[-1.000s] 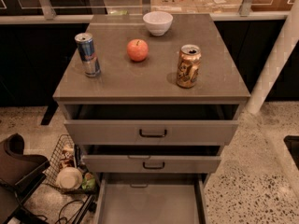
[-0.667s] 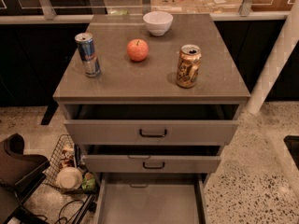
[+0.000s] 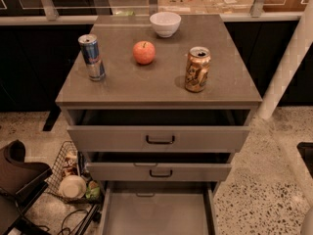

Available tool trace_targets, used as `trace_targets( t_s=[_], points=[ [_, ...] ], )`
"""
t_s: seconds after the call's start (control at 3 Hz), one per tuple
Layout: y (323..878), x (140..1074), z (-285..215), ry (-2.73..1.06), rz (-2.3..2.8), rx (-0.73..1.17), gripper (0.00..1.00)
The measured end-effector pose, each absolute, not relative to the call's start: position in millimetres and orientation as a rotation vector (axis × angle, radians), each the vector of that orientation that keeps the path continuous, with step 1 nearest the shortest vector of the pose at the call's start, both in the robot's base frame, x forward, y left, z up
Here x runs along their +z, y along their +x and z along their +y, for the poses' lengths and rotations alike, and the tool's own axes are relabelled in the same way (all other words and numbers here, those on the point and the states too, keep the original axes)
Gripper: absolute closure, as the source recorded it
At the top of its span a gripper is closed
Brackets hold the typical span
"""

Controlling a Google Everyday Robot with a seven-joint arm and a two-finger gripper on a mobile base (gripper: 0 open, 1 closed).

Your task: Close bottom drawer

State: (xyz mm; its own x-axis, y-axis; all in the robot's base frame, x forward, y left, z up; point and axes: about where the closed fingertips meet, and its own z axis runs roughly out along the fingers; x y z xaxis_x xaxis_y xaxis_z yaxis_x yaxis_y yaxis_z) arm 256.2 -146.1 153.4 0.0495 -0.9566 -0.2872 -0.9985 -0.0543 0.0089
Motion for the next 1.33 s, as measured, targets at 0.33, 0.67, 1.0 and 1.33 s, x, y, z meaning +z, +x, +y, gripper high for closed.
trace_targets(
  t_s=[0.33, 0.67, 1.0, 1.33],
  points=[
    [254.0, 152.3, -145.3, -2.127, 2.017, 0.327, 0.88],
    [251.9, 151.5, -144.6, -2.128, 2.018, 0.332, 1.0],
    [251.9, 151.5, -144.6, -2.128, 2.018, 0.332, 1.0],
    [282.9, 153.1, -142.1, -2.131, 1.971, 0.278, 1.0]
  ],
)
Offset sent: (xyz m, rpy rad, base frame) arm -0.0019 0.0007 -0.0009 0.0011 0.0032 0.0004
